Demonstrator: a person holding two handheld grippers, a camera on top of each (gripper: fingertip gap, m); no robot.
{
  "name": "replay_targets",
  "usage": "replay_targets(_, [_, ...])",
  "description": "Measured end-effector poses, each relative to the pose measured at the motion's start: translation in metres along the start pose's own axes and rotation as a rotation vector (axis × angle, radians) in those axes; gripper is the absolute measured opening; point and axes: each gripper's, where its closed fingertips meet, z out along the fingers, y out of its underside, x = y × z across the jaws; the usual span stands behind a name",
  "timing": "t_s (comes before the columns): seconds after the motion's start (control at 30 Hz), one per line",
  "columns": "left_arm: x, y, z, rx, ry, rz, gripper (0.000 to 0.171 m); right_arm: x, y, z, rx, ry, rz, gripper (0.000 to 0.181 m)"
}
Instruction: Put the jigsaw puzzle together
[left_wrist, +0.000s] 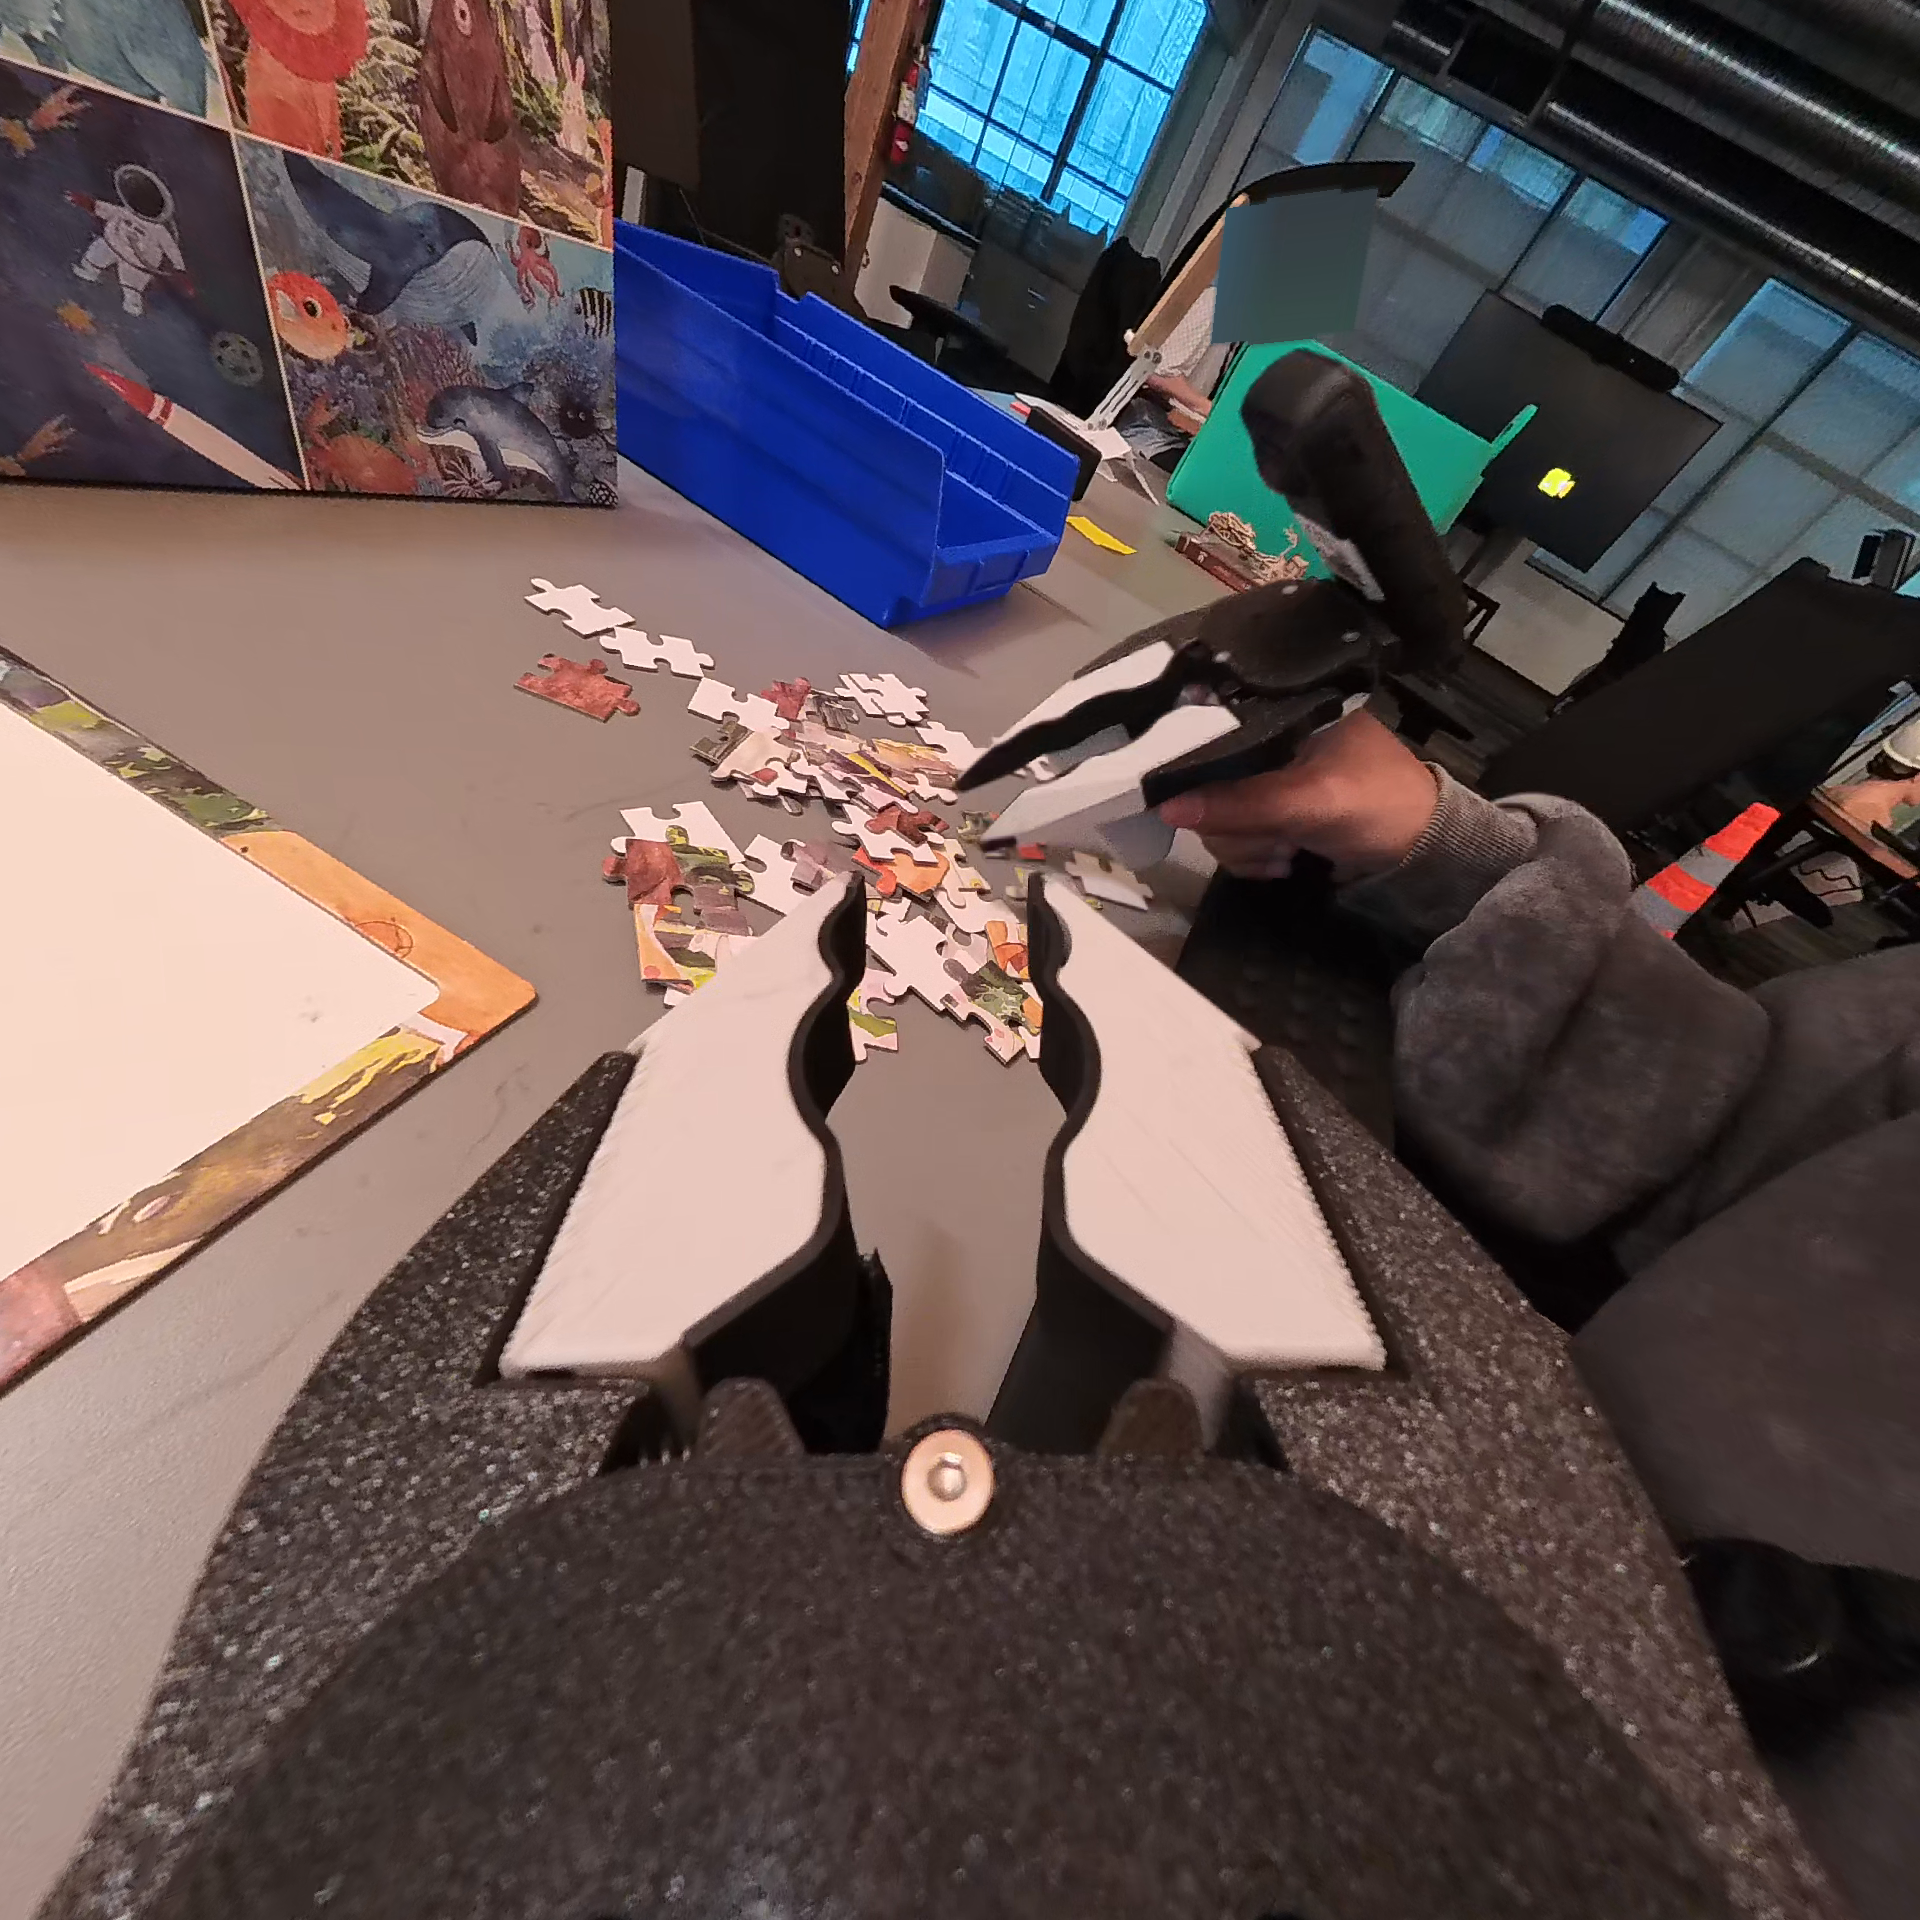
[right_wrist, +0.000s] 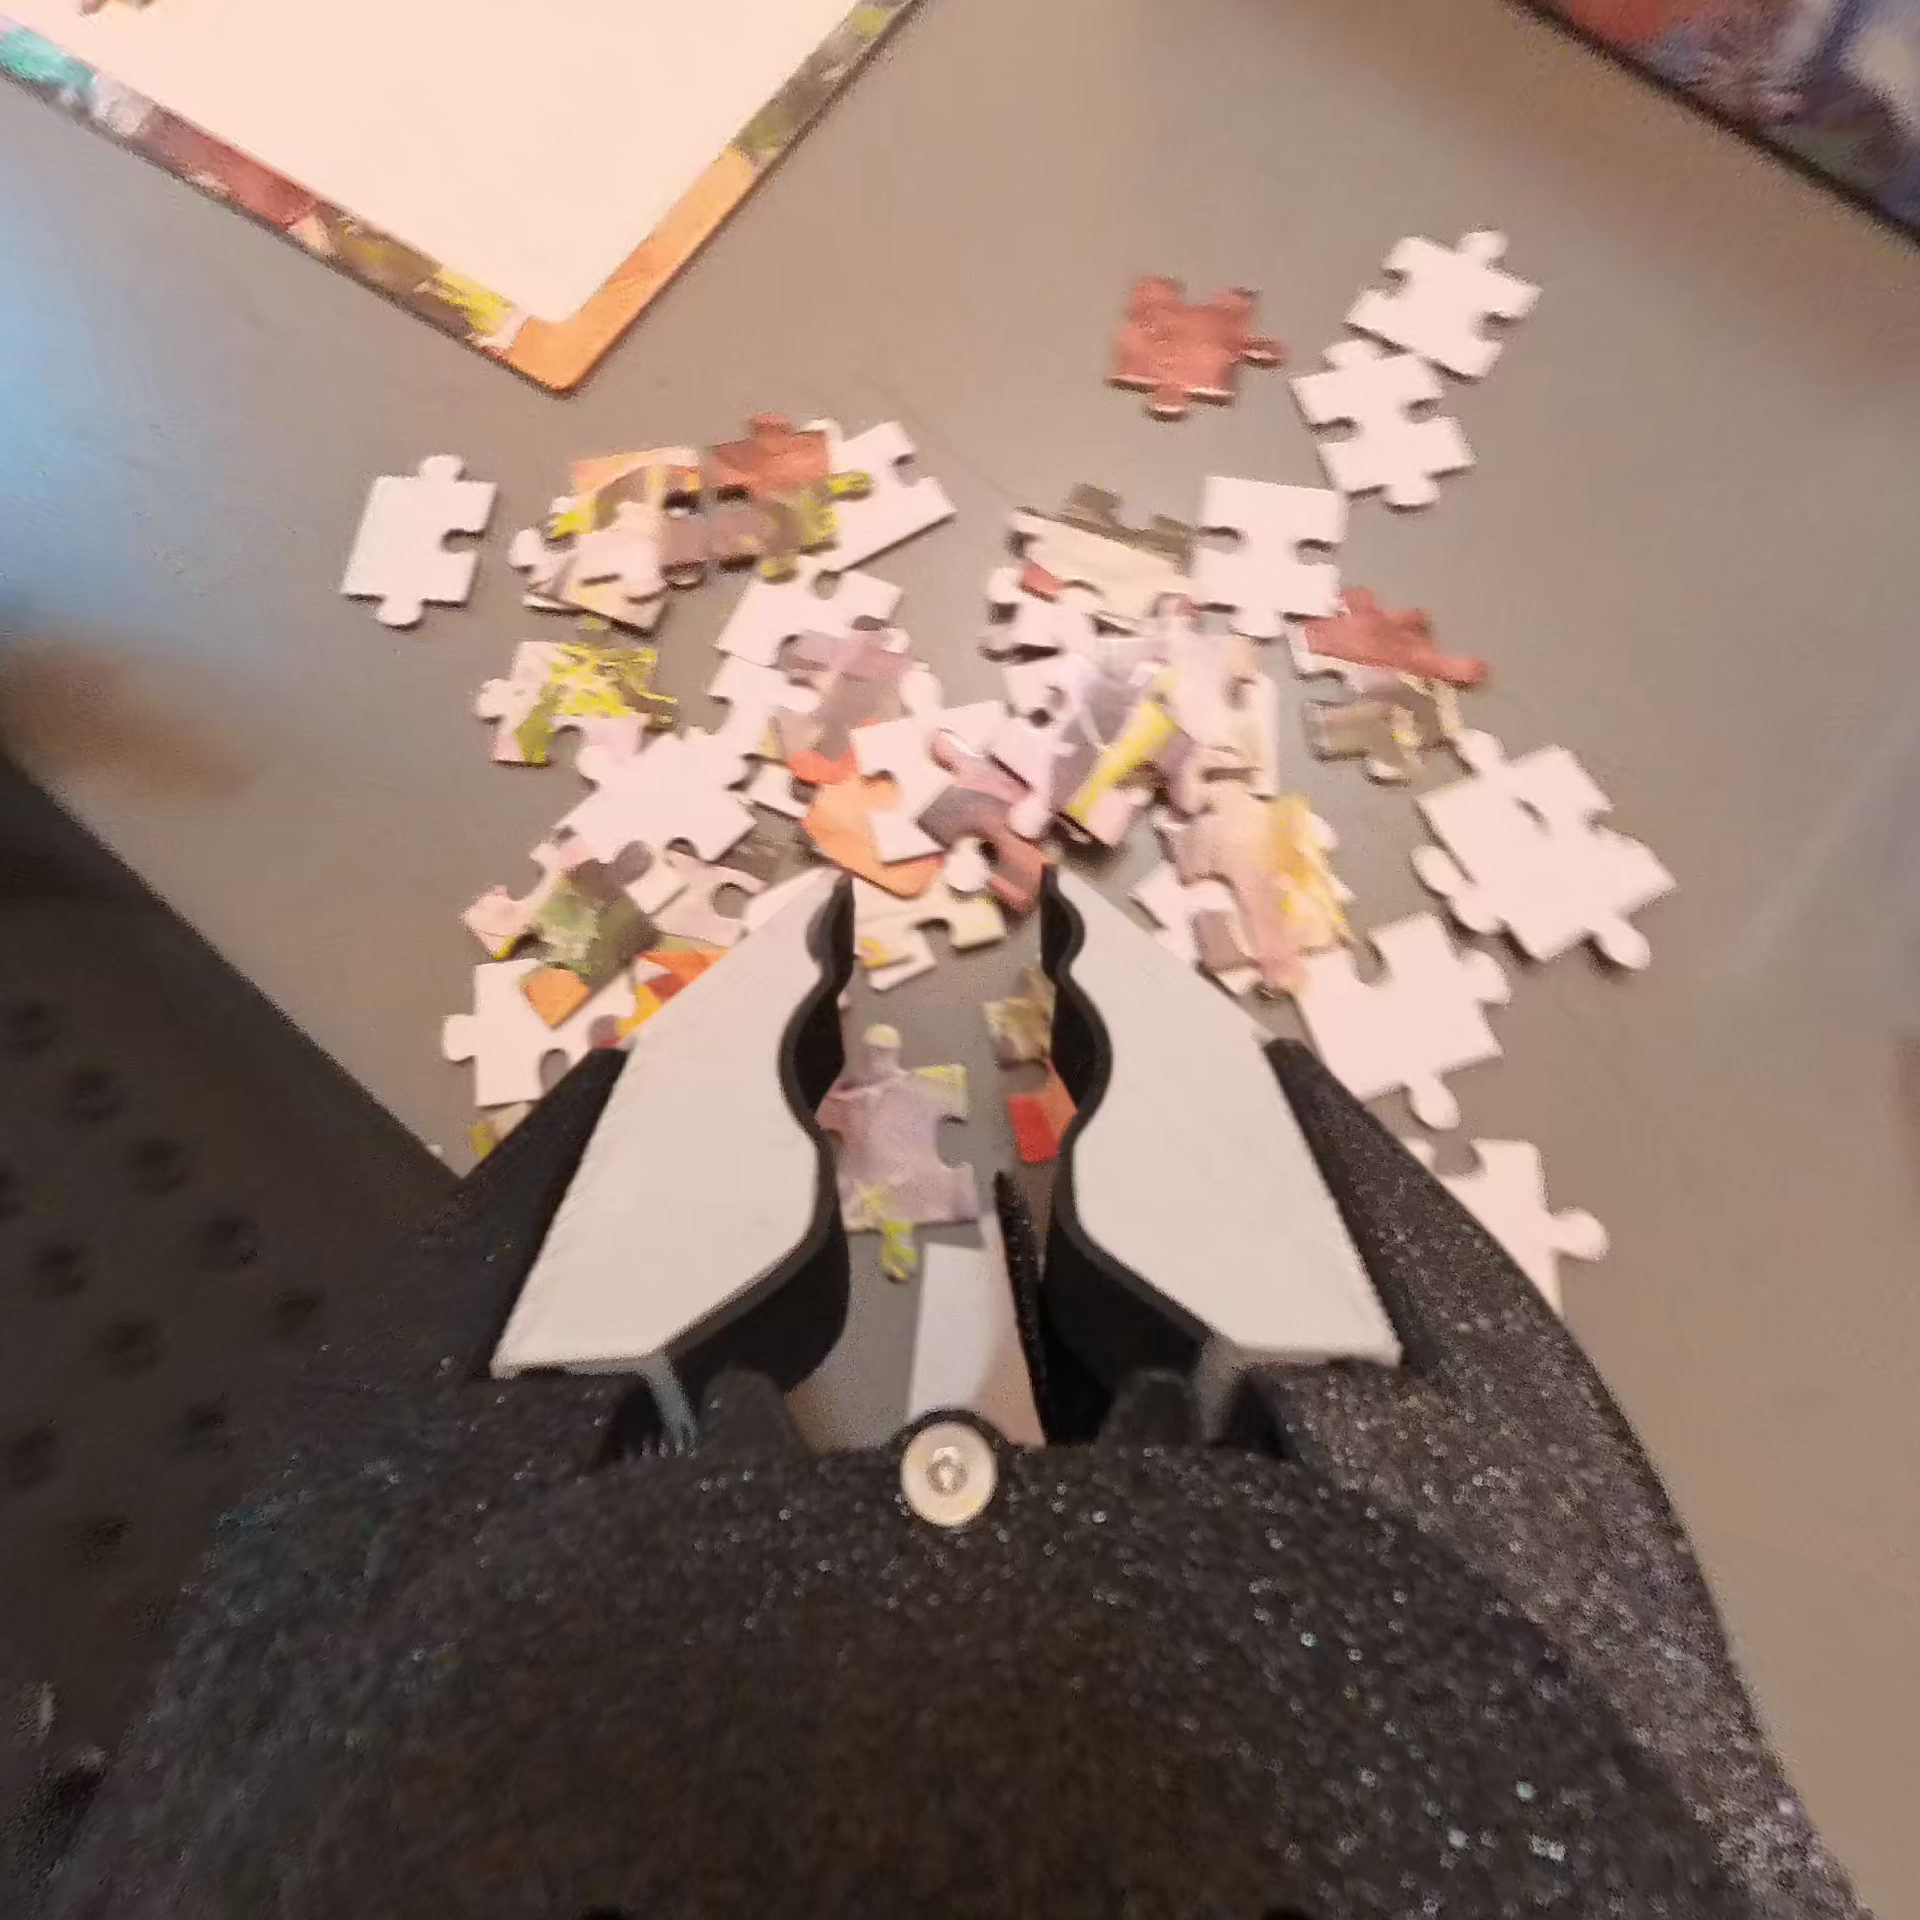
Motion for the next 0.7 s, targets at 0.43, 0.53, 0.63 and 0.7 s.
replay_targets(0.43, [0.0,0.0,-0.001,0.003,0.008,-0.013,0.03,0.009,0.011,0.012,-0.101,0.047,-0.012,0.042])
replay_targets(0.53, [0.0,0.001,0.0,-0.003,0.009,-0.019,0.03,-0.005,-0.008,0.014,-0.017,-0.032,0.008,0.04])
replay_targets(0.63, [-0.001,0.001,0.0,-0.006,0.009,-0.021,0.03,-0.02,-0.01,0.03,-0.048,-0.056,-0.078,0.04])
replay_targets(0.7, [-0.001,0.0,0.0,0.0,0.008,-0.021,0.03,-0.024,-0.005,0.037,-0.087,-0.079,-0.084,0.04])
